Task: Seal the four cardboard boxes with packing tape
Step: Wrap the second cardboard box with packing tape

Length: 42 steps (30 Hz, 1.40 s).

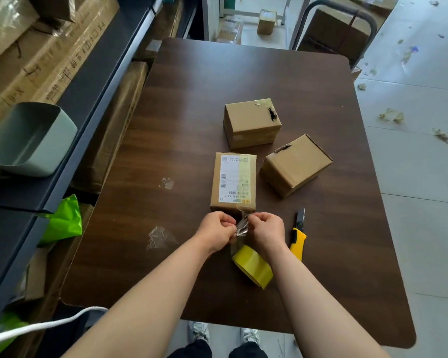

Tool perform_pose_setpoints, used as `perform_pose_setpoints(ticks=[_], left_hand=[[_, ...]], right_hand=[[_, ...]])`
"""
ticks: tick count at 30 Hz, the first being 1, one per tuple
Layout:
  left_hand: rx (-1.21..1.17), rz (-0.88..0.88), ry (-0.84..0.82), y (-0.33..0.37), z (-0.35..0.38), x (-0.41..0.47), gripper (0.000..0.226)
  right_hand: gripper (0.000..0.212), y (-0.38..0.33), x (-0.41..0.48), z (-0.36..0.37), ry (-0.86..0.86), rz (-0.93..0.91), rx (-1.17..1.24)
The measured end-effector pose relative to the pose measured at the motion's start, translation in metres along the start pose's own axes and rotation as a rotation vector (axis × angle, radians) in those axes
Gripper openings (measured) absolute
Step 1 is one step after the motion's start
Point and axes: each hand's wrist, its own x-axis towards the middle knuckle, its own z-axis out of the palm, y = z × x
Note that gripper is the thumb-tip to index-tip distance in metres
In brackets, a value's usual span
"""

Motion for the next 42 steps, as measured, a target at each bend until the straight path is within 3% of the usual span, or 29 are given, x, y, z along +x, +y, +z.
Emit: perform_pose_setpoints(ticks=[4,11,15,16,20,24,28,35,42], left_hand=[[0.016,-0.003,-0.024,-0.001,-0.004,-0.002,0.011],[-0.147,-0.117,-0.044,-0.001,-0.007,-0.01,0.018],[0.383,0.066,0.106,0.005,-0.003,-0.003,0.024],[0.395,0.073,0.119,0.006,0.0,-0.003,0.024],[0.046,0.052,0.081,0.01,0.005,0.0,0.01],[-0.079,-0.008,0.041,0.013,0.01,0.0,0.009],[-0.091,-0.038,0.071,0.012,0.011,0.0,0.012],[-0.141,-0.104,0.283,-0.012,0.002,-0.006,0.017],[-0.064,0.044,0.095,0.002,0.018,-0.01,0.015]], right_hand=[[0.01,0.001,0.001,-0.003,-0.001,-0.015,0.045],[0.018,0.008,0.004,-0.008,-0.191,-0.006,0.054],[0.017,0.008,0.006,-0.009,-0.211,-0.041,0.002],[0.018,0.007,0.006,-0.009,-0.217,-0.044,-0.004],[0.016,0.002,0.008,-0.015,-0.253,-0.063,-0.043],[0.014,0.003,0.009,-0.014,-0.239,-0.1,-0.108],[0.012,0.005,0.008,-0.014,-0.19,-0.107,-0.087],[0.017,0.006,0.017,-0.034,0.019,-0.154,-0.133],[0.018,0.007,0.009,-0.019,-0.133,-0.135,-0.006]])
